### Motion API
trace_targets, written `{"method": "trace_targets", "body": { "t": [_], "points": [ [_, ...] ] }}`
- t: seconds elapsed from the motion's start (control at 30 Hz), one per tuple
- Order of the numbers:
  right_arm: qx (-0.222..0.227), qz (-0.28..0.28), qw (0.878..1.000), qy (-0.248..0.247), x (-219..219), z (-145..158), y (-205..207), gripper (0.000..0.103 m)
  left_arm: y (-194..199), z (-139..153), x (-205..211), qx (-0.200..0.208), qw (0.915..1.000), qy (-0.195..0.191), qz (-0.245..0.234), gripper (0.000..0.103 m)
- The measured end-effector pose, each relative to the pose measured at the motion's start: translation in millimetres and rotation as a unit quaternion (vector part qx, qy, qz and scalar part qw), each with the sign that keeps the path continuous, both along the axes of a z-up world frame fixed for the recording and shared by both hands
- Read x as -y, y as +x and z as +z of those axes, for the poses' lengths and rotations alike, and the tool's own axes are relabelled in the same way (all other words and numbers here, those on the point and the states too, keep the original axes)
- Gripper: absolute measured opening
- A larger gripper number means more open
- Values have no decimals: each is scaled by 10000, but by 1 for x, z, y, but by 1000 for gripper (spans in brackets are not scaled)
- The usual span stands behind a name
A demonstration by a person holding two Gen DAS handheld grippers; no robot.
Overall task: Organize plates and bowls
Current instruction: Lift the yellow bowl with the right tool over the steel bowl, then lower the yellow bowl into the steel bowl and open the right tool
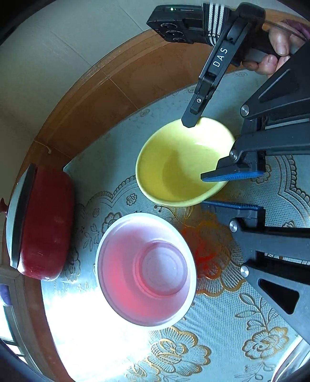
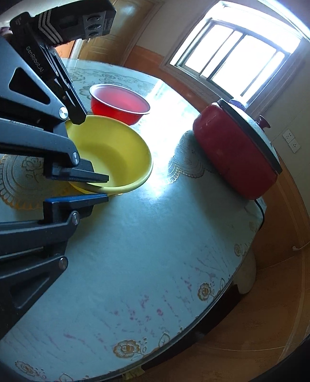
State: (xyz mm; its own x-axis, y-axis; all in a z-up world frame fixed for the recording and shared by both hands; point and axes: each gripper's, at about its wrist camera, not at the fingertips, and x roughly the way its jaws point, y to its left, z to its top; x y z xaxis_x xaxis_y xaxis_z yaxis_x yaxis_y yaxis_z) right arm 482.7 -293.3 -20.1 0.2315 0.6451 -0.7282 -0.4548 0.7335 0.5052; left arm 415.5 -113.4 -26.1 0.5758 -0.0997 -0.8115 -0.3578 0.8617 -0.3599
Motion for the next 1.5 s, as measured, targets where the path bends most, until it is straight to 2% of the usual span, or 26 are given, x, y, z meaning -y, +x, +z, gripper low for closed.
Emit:
{"method": "trace_targets", "body": {
  "t": [0.3,0.73,0.97,1.13,1.2,1.37,1.5],
  "points": [
    [272,-66,9994,189,19,29,-28,8,-19,16,14,281,9993,64,-254,15],
    [450,-118,9983,360,40,54,-96,8,-87,36,18,598,9959,-98,-670,15],
    [554,64,9973,479,46,66,-143,8,-133,39,16,665,9929,-187,-969,15],
    [403,297,9976,477,44,59,-176,8,-163,40,20,707,9882,-387,-1301,11],
    [360,361,9979,399,40,53,-187,8,-172,39,26,692,9864,-311,-1455,11],
    [181,127,9996,188,41,31,-198,7,-187,31,30,592,9850,-294,-1597,11],
    [175,3,9998,96,46,27,-205,5,-192,26,23,510,9868,-302,-1508,11]
  ]
}}
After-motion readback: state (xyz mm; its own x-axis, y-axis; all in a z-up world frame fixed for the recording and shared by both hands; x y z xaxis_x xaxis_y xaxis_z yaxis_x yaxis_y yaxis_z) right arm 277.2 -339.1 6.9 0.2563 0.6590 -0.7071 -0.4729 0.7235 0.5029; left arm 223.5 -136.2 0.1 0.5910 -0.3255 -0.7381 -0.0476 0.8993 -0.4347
